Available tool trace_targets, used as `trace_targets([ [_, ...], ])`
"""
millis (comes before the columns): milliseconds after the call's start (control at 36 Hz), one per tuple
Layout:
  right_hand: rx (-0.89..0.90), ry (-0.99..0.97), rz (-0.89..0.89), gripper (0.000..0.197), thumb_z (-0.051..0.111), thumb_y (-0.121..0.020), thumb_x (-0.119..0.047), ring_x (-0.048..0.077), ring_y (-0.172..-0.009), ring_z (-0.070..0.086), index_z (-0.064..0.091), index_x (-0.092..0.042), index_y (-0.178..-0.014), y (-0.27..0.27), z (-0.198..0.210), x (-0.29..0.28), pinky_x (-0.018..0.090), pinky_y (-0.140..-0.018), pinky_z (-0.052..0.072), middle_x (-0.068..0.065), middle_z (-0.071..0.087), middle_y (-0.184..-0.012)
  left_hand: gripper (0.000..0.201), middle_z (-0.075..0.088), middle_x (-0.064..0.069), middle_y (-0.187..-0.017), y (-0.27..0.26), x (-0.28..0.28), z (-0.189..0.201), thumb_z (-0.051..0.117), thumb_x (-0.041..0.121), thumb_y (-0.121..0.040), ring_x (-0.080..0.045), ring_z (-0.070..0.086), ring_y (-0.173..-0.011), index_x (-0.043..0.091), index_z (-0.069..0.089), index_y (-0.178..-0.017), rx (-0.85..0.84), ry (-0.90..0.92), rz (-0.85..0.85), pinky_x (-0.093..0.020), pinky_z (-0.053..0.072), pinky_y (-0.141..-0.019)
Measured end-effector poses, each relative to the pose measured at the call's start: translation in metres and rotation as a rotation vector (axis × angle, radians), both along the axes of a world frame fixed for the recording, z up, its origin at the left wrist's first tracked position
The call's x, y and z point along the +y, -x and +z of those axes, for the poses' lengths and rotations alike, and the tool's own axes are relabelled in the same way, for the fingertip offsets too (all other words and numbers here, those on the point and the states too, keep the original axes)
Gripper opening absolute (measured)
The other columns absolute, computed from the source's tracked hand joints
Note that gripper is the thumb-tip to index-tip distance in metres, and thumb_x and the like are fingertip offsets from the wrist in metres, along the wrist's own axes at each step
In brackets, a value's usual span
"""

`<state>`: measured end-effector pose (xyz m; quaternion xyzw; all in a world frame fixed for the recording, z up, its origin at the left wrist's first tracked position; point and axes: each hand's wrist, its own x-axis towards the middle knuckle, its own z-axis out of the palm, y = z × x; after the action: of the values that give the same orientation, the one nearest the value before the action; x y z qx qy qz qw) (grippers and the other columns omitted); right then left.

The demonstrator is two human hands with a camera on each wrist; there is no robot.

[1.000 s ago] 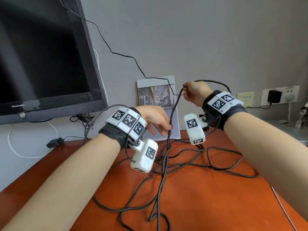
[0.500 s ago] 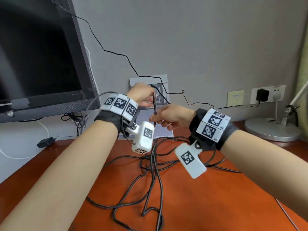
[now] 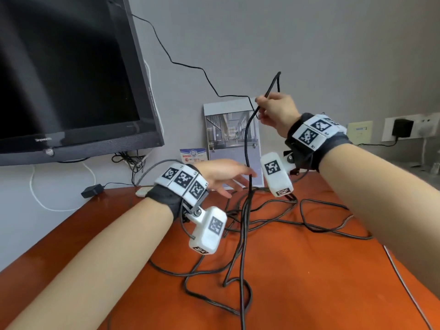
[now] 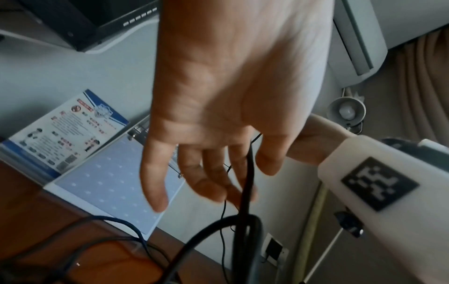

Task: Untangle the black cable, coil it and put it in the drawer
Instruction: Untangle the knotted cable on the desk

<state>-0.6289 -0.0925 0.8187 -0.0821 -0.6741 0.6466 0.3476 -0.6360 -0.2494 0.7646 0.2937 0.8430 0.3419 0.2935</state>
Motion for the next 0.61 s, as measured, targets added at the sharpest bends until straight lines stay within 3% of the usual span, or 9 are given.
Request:
trace_targets([
  [83,0.037,-0.039,0.021,0.025,0.052,-0.095,-0.011,0.002,-0.034,0.042,0.049,-0.015,-0.071,-0.004,0.007,-0.001,0.016,-0.043,0.042,0.000,0.042,-0.059,0.014,0.060,0.005,-0.089,0.000,0.008,-0.003,0.048,0.027,-0.098,-0.011,0.051,-0.078,0.020,0.061,-0.094,0.056,-0.069,0.012,-0.036,0.048,-0.089],
  [139,0.031,-0.032,0.023,0.025,0.051,-0.097,-0.013,0.004,-0.037,0.044,0.046,-0.015,-0.072,-0.010,0.010,-0.002,0.017,-0.042,0.042,0.001,0.044,-0.061,0.017,0.062,0.008,-0.082,0.004,0.013,-0.002,0.052,0.024,-0.096,-0.008,0.052,-0.072,0.019,0.060,-0.083,0.122,-0.115,0.093,-0.028,0.051,-0.078],
  [222,-0.106,-0.072,0.041,0.024,0.048,-0.097,-0.015,0.010,-0.051,0.044,0.042,-0.016,-0.073,-0.021,0.005,-0.004,0.020,-0.050,0.043,0.001,0.045,-0.067,0.017,0.061,0.004,-0.081,0.012,0.018,0.005,0.049,0.017,-0.098,-0.008,0.054,-0.064,0.016,0.056,-0.083,0.095,-0.298,0.235,-0.026,0.053,-0.066],
  [278,-0.274,-0.171,0.086,0.020,0.051,-0.095,-0.014,0.012,-0.059,0.045,0.049,-0.014,-0.075,-0.028,-0.007,-0.006,0.023,-0.057,0.042,0.001,0.046,-0.071,0.017,0.060,0.002,-0.081,0.017,0.020,0.015,0.047,0.016,-0.100,-0.008,0.053,-0.062,0.013,0.054,-0.085,0.106,-0.399,0.283,-0.025,0.054,-0.060],
  [361,-0.464,-0.256,0.320,0.007,0.054,-0.093,-0.015,0.017,-0.079,0.054,0.057,-0.009,-0.095,-0.038,-0.031,-0.014,0.027,-0.072,0.047,0.005,0.055,-0.088,0.011,0.059,0.001,-0.080,0.023,0.023,0.033,0.047,0.015,-0.099,-0.008,0.054,-0.061,0.009,0.054,-0.094,0.143,-0.499,0.306,-0.022,0.055,-0.052],
  [417,-0.492,-0.278,0.451,0.011,0.053,-0.094,-0.016,0.018,-0.088,0.056,0.056,-0.008,-0.102,-0.040,-0.045,-0.022,0.026,-0.076,0.049,0.007,0.060,-0.097,0.016,0.058,0.000,-0.080,0.026,0.025,0.045,0.045,0.015,-0.100,-0.008,0.051,-0.060,0.011,0.053,-0.087,0.156,-0.534,0.287,-0.021,0.054,-0.053],
  [528,-0.500,-0.345,0.501,0.017,0.055,-0.094,-0.015,0.014,-0.079,0.067,0.060,-0.005,-0.106,-0.037,-0.061,-0.032,0.023,-0.076,0.054,0.003,0.071,-0.086,0.020,0.058,0.000,-0.083,0.026,0.029,0.062,0.042,0.015,-0.101,-0.008,0.048,-0.060,0.012,0.052,-0.084,0.195,-0.524,0.222,-0.020,0.054,-0.053],
  [611,-0.521,-0.405,0.546,0.011,0.053,-0.094,-0.006,0.007,-0.064,0.068,0.064,-0.005,-0.096,-0.036,-0.064,-0.030,0.016,-0.066,0.056,0.000,0.071,-0.071,0.020,0.058,-0.001,-0.083,0.025,0.030,0.069,0.042,0.014,-0.101,-0.008,0.048,-0.057,0.011,0.052,-0.085,0.204,-0.577,0.219,-0.021,0.053,-0.053],
])
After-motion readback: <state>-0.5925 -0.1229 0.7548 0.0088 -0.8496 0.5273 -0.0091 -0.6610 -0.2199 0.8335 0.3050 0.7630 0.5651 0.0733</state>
